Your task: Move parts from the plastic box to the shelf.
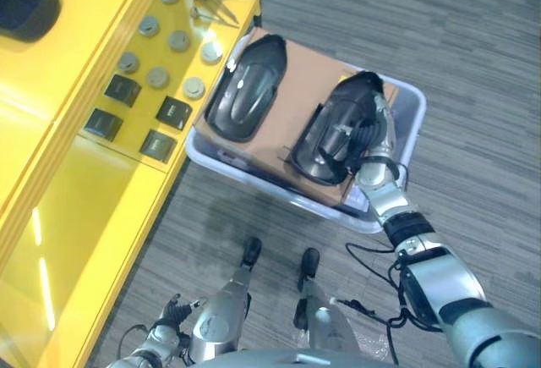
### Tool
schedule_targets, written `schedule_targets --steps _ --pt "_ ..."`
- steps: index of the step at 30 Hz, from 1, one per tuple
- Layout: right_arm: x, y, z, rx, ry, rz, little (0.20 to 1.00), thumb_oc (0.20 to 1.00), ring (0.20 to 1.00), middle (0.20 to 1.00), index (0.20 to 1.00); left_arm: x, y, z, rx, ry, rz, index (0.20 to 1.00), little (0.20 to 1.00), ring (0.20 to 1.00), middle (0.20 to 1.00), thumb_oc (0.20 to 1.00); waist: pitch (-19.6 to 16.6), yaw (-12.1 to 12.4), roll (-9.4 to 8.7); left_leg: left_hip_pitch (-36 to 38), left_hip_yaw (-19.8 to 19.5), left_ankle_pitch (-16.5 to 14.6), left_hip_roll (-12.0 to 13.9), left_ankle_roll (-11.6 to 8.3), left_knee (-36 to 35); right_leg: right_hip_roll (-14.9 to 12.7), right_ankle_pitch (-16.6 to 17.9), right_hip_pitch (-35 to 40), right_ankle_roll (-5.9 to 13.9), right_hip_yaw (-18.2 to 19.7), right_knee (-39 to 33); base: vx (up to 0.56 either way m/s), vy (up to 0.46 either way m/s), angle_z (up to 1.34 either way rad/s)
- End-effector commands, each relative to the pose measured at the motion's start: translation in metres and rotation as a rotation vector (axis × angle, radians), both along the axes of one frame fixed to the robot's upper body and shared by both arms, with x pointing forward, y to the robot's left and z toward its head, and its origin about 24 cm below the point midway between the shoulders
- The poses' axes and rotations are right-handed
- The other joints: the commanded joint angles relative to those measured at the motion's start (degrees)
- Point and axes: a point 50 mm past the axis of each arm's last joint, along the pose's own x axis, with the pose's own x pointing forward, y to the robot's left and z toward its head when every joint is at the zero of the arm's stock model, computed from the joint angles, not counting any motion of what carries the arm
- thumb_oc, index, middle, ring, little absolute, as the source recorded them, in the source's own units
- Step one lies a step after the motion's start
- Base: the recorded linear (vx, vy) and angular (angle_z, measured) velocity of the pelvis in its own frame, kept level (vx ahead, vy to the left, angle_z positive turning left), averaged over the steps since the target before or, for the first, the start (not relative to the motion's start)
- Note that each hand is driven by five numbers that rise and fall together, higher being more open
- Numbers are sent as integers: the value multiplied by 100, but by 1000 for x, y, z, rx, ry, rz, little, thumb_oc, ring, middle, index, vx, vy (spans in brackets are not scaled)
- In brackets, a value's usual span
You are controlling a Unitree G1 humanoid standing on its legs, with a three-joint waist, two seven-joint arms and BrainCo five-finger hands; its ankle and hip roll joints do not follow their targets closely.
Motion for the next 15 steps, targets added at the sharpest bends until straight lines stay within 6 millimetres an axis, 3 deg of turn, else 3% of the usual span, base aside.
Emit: schedule_targets --steps 1,6,15 --pt "-2 -11 5 0 -55 -91 1000 1000 1000 1000 1000 11 -7 2 23 -10 16 1000 1000 1000 1000 1000 -231 4 80 -138 106 -265 76 -116 -40 -331 -524 350 520 68 -11 1 28 29" --pt "-9 -21 -11 11 -40 -210 1000 1000 1000 1000 1000 16 -11 3 27 -32 14 1000 1000 1000 1000 1000 -152 11 147 -232 -20 -222 11 -104 -40 -383 -524 329 535 -44 -7 -12 34 17" --pt "-16 -35 -12 -14 -75 -285 1000 1000 1000 1000 1000 16 -18 2 10 -29 7 1000 1000 1000 1000 1000 -128 -67 225 -334 -41 -200 -31 -109 -40 -437 -494 237 550 -66 -9 -12 32 4"
